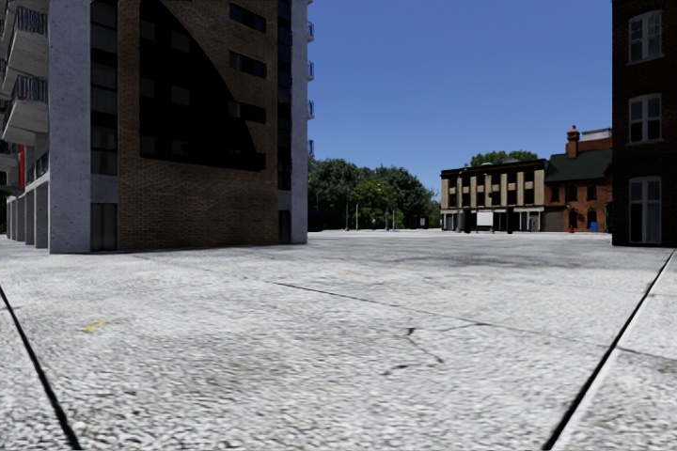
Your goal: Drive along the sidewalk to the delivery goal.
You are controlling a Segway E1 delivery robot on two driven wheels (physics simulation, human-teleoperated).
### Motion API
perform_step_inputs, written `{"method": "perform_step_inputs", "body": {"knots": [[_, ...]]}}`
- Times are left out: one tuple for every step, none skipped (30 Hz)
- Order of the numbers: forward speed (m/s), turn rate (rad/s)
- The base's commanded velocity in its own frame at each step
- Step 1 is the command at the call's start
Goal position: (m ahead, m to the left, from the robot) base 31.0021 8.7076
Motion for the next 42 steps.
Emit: {"method": "perform_step_inputs", "body": {"knots": [[2.0, 0.0], [2.0, 0.0], [2.0, 0.0], [2.0, 0.0], [2.0, 0.0], [2.0, 0.0], [2.0, 0.0], [2.0, 0.0], [2.0, 0.0], [2.0, 0.0], [2.0, 0.0], [2.0, 0.0], [2.0, 0.0], [2.0, 0.0], [2.0, 0.0], [2.0, 0.0], [2.0, 0.0], [2.0, 0.0], [2.0, 0.0], [2.0, 0.0], [2.0, 0.0], [2.0, 0.0], [2.0, 0.0], [2.0, 0.0], [2.0, 0.0], [2.0, 0.0], [2.0, 0.0], [2.0, 0.0], [2.0, 0.0], [2.0, 0.0], [2.0, 0.0], [2.0, 0.0], [2.0, 0.0], [2.0, 0.0], [2.0, 0.0], [2.0, 0.0], [2.0, 0.0], [2.0, 0.0], [2.0, 0.0], [2.0, 0.0], [2.0, 0.0], [2.0, 0.0]]}}
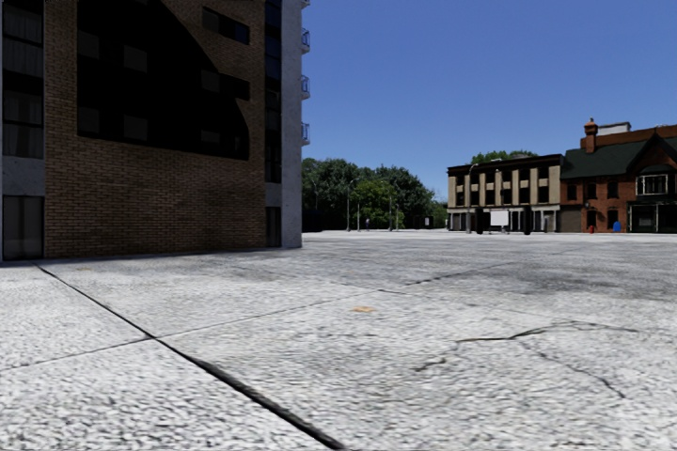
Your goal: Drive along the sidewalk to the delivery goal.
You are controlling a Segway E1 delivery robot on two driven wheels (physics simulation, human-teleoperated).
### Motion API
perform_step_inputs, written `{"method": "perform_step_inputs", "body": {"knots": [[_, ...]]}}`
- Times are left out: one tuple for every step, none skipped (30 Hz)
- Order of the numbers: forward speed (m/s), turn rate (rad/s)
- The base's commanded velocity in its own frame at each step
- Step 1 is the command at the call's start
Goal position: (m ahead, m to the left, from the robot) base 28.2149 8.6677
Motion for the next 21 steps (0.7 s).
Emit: {"method": "perform_step_inputs", "body": {"knots": [[2.0, 0.0], [2.0, 0.0], [2.0, 0.0], [2.0, 0.0], [2.0, 0.0], [2.0, 0.0], [2.0, 0.0], [2.0, 0.0], [2.0, 0.0], [2.0, 0.0], [2.0, 0.0], [2.0, -0.04], [2.0, -0.07], [2.0, -0.08], [2.0, -0.08], [2.0, -0.08], [2.0, -0.08], [2.0, -0.08], [2.0, -0.08], [2.0, -0.08], [2.0, -0.08]]}}
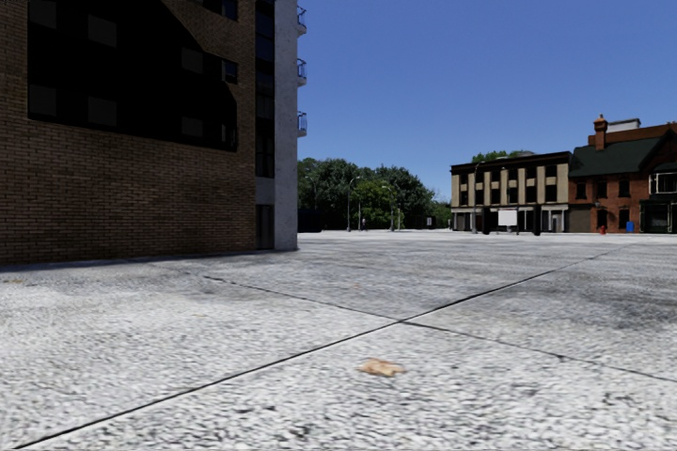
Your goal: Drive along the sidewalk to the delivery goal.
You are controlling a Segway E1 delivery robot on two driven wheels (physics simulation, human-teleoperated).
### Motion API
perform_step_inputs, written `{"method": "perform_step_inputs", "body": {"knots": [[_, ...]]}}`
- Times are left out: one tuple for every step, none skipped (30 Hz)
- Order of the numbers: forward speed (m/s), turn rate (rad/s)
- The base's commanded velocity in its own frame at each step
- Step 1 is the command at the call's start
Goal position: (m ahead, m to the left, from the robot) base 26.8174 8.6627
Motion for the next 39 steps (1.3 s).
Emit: {"method": "perform_step_inputs", "body": {"knots": [[2.0, 0.0], [2.0, 0.0], [2.0, 0.0], [2.0, 0.0], [2.0, 0.0], [2.0, 0.0], [2.0, 0.0], [2.0, 0.0], [2.0, 0.0], [2.0, 0.0], [2.0, 0.0], [2.0, 0.0], [2.0, 0.0], [2.0, 0.0], [2.0, 0.0], [2.0, 0.0], [2.0, -0.02], [2.0, -0.03], [2.0, -0.04], [2.0, -0.04], [2.0, -0.11], [2.0, -0.24], [2.0, -0.27], [2.0, -0.27], [2.0, -0.27], [2.0, -0.17], [2.0, 0.0], [2.0, 0.0], [2.0, 0.0], [2.0, 0.0], [2.0, 0.0], [2.0, 0.0], [2.0, 0.0], [2.0, 0.0], [2.0, 0.0], [2.0, 0.0], [2.0, 0.0], [2.0, 0.0], [2.0, 0.0]]}}
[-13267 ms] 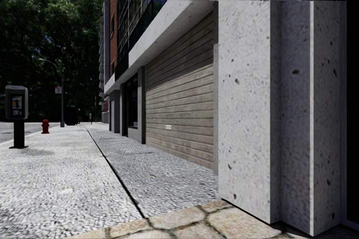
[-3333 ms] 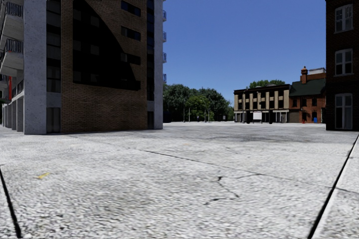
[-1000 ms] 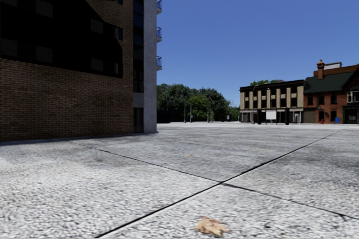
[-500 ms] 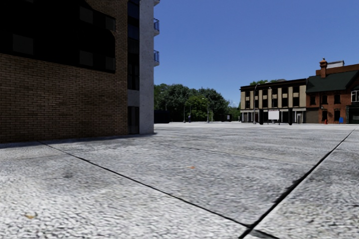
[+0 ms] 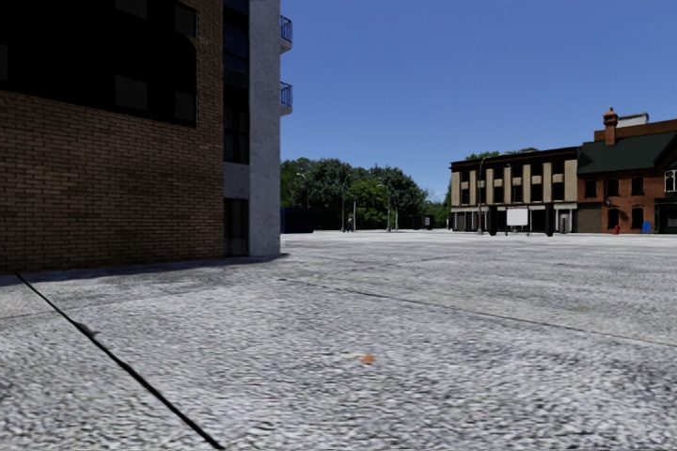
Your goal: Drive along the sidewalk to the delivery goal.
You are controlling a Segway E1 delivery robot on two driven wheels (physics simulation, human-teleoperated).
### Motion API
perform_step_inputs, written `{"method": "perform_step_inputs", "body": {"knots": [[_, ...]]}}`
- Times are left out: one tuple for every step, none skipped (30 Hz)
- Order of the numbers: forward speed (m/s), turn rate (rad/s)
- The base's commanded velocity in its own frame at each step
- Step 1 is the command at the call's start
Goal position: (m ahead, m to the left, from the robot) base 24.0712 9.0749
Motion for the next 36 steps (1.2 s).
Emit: {"method": "perform_step_inputs", "body": {"knots": [[2.0, 0.0], [2.0, 0.0], [2.0, 0.0], [2.0, 0.0], [2.0, 0.0], [2.0, 0.0], [2.0, 0.0], [2.0, 0.0], [2.0, 0.0], [2.0, 0.0], [2.0, 0.0], [2.0, 0.0], [2.0, 0.0], [2.0, 0.0], [2.0, 0.0], [2.0, 0.0], [2.0, 0.0], [2.0, 0.0], [2.0, 0.0], [2.0, 0.0], [2.0, 0.0], [2.0, 0.0], [2.0, 0.0], [2.0, 0.0], [2.0, 0.0], [2.0, 0.0], [2.0, 0.0], [2.0, 0.0], [2.0, 0.0], [2.0, 0.0], [2.0, 0.0], [2.0, 0.0], [2.0, 0.0], [2.0, 0.0], [2.0, 0.0], [2.0, 0.0]]}}
